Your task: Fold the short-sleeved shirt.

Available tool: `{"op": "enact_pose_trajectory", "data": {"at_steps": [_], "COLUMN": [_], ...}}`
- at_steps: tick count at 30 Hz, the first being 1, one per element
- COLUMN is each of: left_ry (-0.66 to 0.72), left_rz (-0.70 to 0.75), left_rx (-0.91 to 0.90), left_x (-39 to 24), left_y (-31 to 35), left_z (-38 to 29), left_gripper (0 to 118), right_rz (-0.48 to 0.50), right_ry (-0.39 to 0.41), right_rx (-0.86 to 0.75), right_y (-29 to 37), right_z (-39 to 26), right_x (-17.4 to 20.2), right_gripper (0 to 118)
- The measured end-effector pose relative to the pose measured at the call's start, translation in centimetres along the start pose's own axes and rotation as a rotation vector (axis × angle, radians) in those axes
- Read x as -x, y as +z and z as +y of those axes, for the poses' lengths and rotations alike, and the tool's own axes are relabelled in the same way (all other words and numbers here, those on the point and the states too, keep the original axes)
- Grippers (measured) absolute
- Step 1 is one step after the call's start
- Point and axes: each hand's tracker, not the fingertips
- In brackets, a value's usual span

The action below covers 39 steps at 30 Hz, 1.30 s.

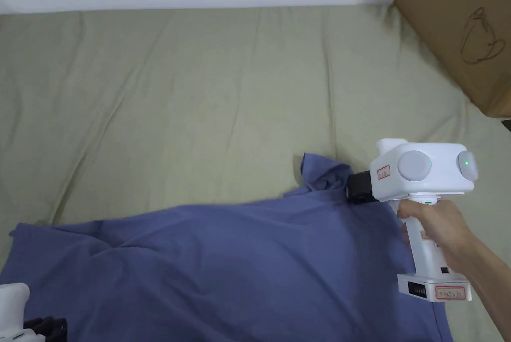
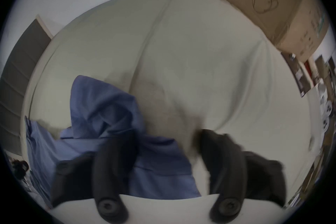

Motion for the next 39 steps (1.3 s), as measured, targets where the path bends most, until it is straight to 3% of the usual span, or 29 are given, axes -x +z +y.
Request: {"op": "enact_pose_trajectory", "data": {"at_steps": [2,3,5,10,11,13,15,16,19,25,26,27,28,29,32,33,39], "left_ry": [0.001,0.001,0.001,0.041,0.063,0.098,0.149,0.156,0.176,0.199,0.208,0.21,0.142,0.119,0.09,0.1,0.045], "left_rz": [-0.005,-0.003,0.002,-0.014,-0.02,-0.027,-0.02,-0.005,0.012,0.069,0.048,0.029,0.138,0.086,0.089,0.076,0.081], "left_rx": [0.002,0.003,0.003,-0.013,-0.016,-0.028,-0.031,-0.017,-0.048,0.1,0.159,0.208,0.18,0.095,0.134,0.131,0.093], "left_x": [-0.1,-0.1,0.1,2.5,3.1,4.9,6.5,6.7,8.2,9.1,9.1,8.9,8.1,7.5,6.7,6.4,5.4], "left_y": [-0.1,-0.2,0.0,-0.2,-0.6,-1.7,-3.3,-3.8,-6.4,-12.6,-13.4,-14.1,-13.6,-12.8,-12.2,-12.0,-9.4], "left_z": [-0.1,-0.1,-0.1,1.9,2.7,5.1,7.9,9.3,13.5,17.0,16.8,16.2,15.3,15.3,15.6,15.7,15.6], "left_gripper": [0,0,0,1,10,50,98,103,103,102,94,63,60,56,8,3,3], "right_rz": [0.017,0.03,0.078,0.033,0.029,0.026,0.028,0.029,0.03,0.022,0.02,0.018,0.015,0.015,0.013,0.01,0.042], "right_ry": [0.033,0.032,0.001,0.019,0.027,0.037,0.035,0.034,0.033,0.038,0.042,0.046,0.051,0.054,0.065,0.059,0.004], "right_rx": [-0.013,-0.009,0.006,-0.009,-0.011,-0.013,-0.009,-0.009,-0.006,0.008,0.012,0.015,0.017,0.018,0.017,0.016,-0.022], "right_y": [1.0,1.1,1.4,2.2,2.3,2.6,2.6,2.6,2.6,1.9,1.8,1.7,1.7,1.7,1.8,2.0,4.7], "right_z": [-0.1,0.0,0.0,0.3,0.3,0.4,0.5,0.4,0.4,0.4,0.4,0.4,0.4,0.3,0.5,0.5,1.0], "right_x": [0.3,0.2,0.4,1.1,1.1,1.1,1.0,0.9,0.8,1.2,1.2,1.4,1.4,1.5,1.4,1.3,0.4], "right_gripper": [17,7,4,4,4,4,4,4,4,4,4,4,4,4,4,4,4]}}
